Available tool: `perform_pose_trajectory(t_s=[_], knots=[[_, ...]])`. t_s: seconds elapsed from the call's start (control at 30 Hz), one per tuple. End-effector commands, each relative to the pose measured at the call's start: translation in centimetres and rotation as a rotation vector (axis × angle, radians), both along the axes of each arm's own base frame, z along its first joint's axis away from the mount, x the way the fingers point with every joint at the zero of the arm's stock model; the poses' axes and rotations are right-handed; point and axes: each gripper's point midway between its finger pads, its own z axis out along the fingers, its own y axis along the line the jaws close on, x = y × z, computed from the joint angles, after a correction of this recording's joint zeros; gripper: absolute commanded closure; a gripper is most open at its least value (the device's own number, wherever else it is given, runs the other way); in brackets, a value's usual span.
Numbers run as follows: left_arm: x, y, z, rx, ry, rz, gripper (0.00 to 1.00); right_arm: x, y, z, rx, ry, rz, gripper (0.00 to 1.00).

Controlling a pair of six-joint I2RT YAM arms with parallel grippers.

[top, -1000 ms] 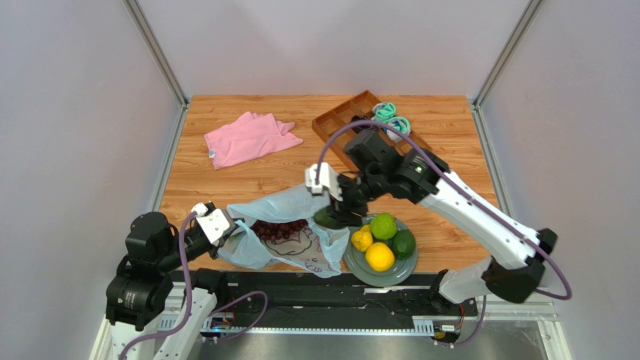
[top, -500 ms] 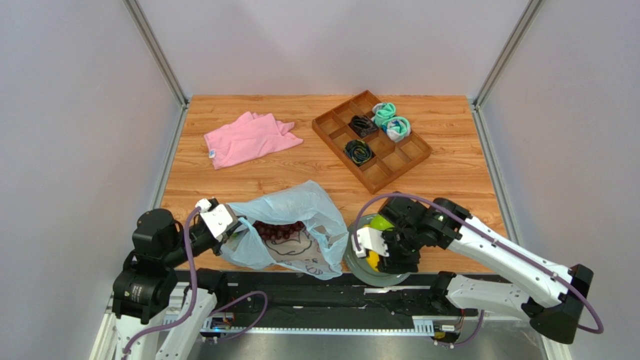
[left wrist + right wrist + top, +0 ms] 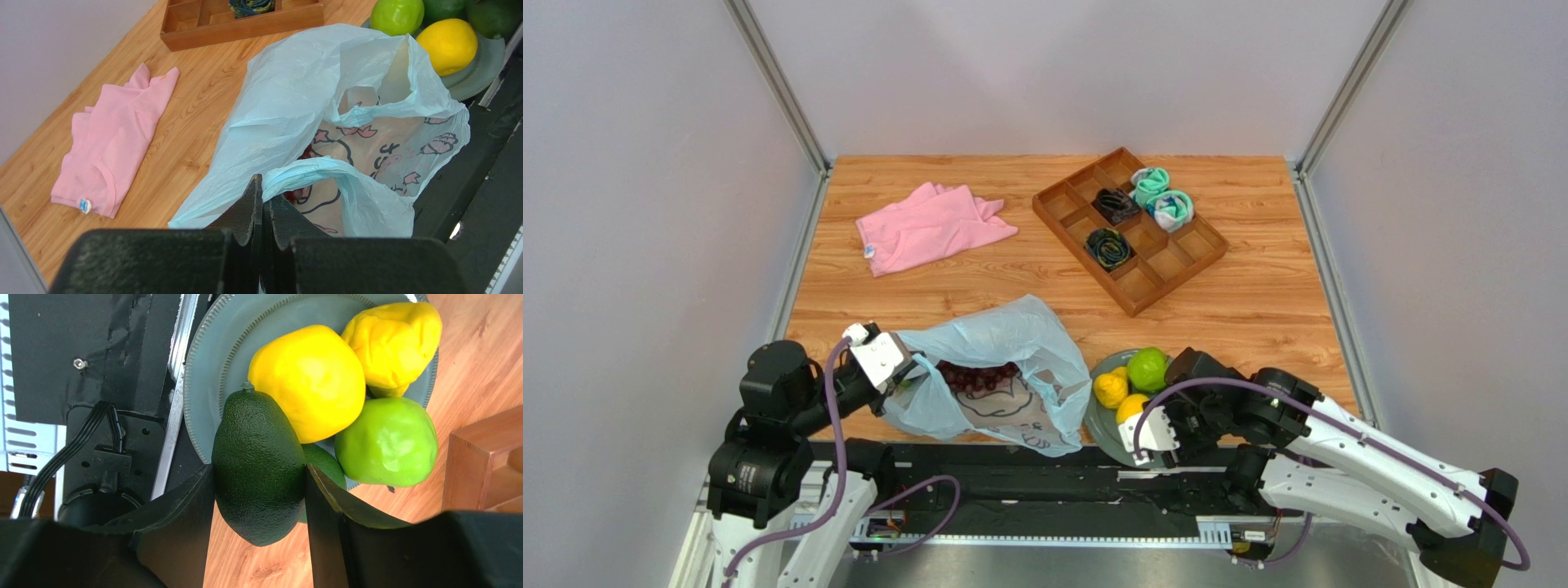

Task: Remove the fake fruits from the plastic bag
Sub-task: Place the fake fruit on the plate.

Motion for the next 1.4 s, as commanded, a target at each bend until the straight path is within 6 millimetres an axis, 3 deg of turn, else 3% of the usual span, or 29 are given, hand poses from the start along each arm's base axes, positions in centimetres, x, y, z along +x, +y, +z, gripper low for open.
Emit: perform_pose_trajectory(t_s=[0.0,0.47,0.6,0.7,0.93,1.0,1.03,1.1,1.13,1.17,1.3,1.33,1.37], knots=[[0.1,0.2,1.2,-0.007,-0.034,0.012,1.00,-0.2,1.1,0.2,0.042,-0.033,0.118,0.57],[-0.1,0.1,1.5,-0.015,-0.034,0.013,1.00,-0.9,0.2,-2.7,0.015,-0.041,0.197,0.43],[-0.2,0.1,1.5,-0.014,-0.032,0.012,1.00,-0.8,0.5,-2.5,0.039,-0.062,0.197,0.30],[-0.1,0.1,1.4,-0.015,-0.031,0.010,1.00,-0.4,0.6,-2.1,0.061,-0.096,0.191,0.26],[-0.2,0.0,1.4,-0.024,-0.031,0.008,1.00,-0.3,0.0,-1.4,0.065,-0.115,0.163,0.24],[-0.3,0.0,1.5,-0.024,-0.031,0.008,1.00,-0.9,-1.4,-0.9,0.021,-0.099,0.176,0.24],[-0.3,0.0,1.5,-0.023,-0.024,0.010,1.00,-0.4,-1.5,1.4,0.036,-0.144,0.168,0.24],[-0.6,0.0,1.7,-0.014,-0.027,-0.001,1.00,-0.1,-2.1,3.9,0.046,-0.201,0.180,0.23],[-0.8,-0.1,1.8,-0.015,-0.027,-0.016,1.00,0.4,-1.7,5.3,0.081,-0.239,0.178,0.22],[-0.9,-0.2,1.9,-0.014,-0.028,-0.024,1.00,0.9,-0.7,8.2,0.163,-0.291,0.173,0.15],[-1.9,-0.7,2.0,-0.029,-0.014,-0.066,1.00,2.7,6.6,14.9,0.450,-0.274,0.084,0.17],[-2.1,-0.8,2.0,-0.030,-0.012,-0.075,1.00,3.3,8.8,14.4,0.433,-0.168,0.014,0.19],[-2.5,-0.8,2.6,-0.031,-0.022,-0.077,1.00,3.5,10.5,16.5,0.483,-0.135,-0.009,0.26]])
